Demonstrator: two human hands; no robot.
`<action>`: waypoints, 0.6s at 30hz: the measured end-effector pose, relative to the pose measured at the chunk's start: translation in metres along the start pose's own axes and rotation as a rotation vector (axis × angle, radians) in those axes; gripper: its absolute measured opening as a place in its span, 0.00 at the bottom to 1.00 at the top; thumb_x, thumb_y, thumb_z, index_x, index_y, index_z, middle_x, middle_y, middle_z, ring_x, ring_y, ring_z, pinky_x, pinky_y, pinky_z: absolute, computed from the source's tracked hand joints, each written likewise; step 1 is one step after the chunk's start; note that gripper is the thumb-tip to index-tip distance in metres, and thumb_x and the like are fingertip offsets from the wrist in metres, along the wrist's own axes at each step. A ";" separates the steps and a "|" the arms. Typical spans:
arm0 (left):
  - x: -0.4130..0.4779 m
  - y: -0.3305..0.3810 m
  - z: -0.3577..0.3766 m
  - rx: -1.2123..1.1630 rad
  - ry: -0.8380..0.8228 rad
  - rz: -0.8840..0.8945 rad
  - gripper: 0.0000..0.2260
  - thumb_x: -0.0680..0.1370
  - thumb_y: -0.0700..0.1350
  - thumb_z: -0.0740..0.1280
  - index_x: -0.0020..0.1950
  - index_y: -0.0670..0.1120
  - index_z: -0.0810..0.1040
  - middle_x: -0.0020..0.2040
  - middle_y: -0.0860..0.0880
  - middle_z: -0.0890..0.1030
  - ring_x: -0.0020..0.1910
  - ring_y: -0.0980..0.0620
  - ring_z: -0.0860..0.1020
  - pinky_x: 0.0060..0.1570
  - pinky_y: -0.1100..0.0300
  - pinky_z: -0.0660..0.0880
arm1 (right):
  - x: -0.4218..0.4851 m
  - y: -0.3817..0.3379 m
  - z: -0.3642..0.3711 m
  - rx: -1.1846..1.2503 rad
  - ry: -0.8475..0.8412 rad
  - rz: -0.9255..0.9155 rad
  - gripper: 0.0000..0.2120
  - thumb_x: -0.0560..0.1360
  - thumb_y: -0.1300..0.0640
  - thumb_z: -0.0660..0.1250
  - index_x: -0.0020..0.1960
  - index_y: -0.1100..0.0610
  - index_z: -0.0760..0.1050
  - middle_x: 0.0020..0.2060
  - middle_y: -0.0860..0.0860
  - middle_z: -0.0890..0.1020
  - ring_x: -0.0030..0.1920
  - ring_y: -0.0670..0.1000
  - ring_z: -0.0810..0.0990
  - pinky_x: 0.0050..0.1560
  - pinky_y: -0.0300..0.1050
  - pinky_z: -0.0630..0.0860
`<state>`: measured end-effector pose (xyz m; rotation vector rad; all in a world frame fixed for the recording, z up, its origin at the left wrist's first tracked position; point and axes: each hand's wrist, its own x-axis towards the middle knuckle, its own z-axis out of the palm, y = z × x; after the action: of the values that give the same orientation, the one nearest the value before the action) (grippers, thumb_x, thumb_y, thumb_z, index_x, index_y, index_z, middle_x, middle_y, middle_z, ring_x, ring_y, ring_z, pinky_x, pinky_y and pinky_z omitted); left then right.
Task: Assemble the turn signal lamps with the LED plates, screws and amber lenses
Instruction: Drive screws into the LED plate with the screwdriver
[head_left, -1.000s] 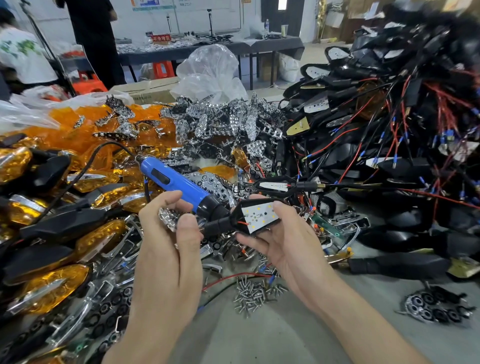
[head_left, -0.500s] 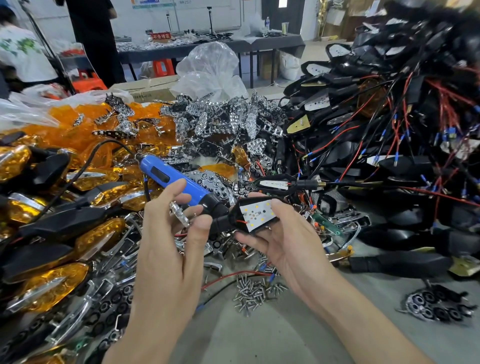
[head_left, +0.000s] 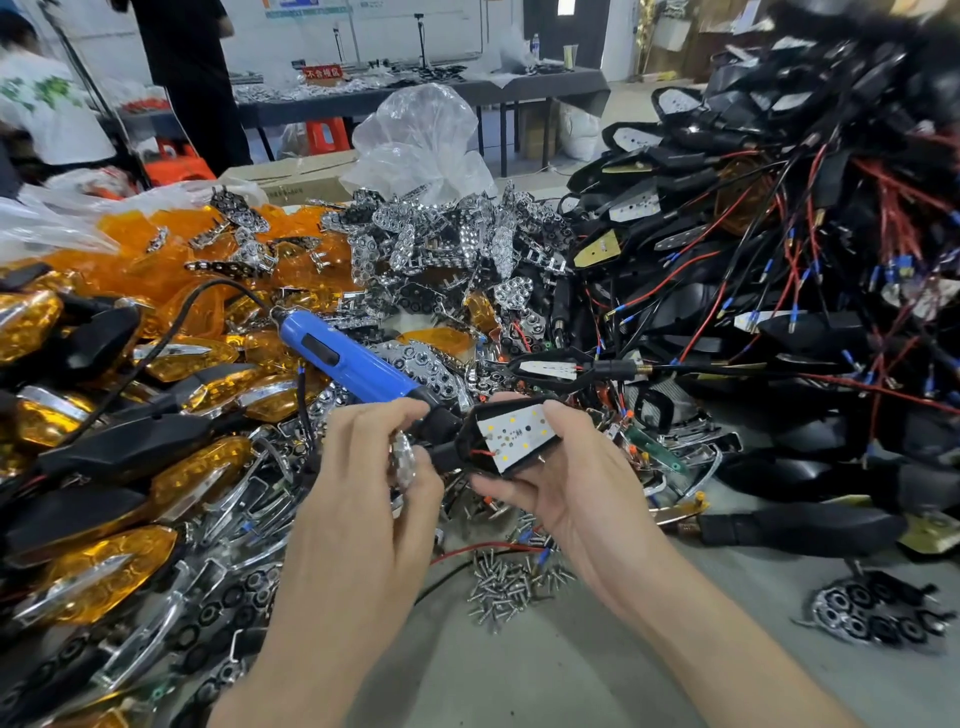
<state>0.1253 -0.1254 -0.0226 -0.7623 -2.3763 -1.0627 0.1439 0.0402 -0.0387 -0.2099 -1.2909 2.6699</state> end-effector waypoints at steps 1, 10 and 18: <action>0.000 0.000 -0.002 0.017 0.007 -0.006 0.11 0.79 0.54 0.54 0.61 0.56 0.67 0.56 0.56 0.69 0.46 0.61 0.74 0.34 0.63 0.71 | 0.000 0.001 0.000 -0.011 -0.005 -0.003 0.23 0.86 0.54 0.55 0.47 0.57 0.87 0.48 0.59 0.88 0.47 0.56 0.88 0.43 0.47 0.84; 0.006 -0.017 -0.023 0.234 -0.083 -0.044 0.07 0.79 0.47 0.58 0.56 0.57 0.69 0.43 0.58 0.74 0.27 0.58 0.71 0.26 0.62 0.66 | 0.000 -0.007 -0.003 -0.030 0.044 -0.062 0.24 0.87 0.59 0.53 0.46 0.51 0.86 0.48 0.59 0.87 0.47 0.58 0.88 0.43 0.49 0.85; 0.006 -0.032 -0.027 0.155 -0.248 -0.037 0.09 0.83 0.59 0.53 0.50 0.60 0.71 0.46 0.61 0.75 0.40 0.55 0.77 0.36 0.56 0.74 | 0.006 -0.018 -0.010 0.050 0.146 -0.065 0.14 0.87 0.59 0.55 0.54 0.62 0.79 0.46 0.60 0.87 0.44 0.59 0.88 0.39 0.50 0.85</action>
<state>0.1049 -0.1628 -0.0199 -0.8383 -2.6536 -0.8267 0.1419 0.0595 -0.0310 -0.3437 -1.1655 2.5760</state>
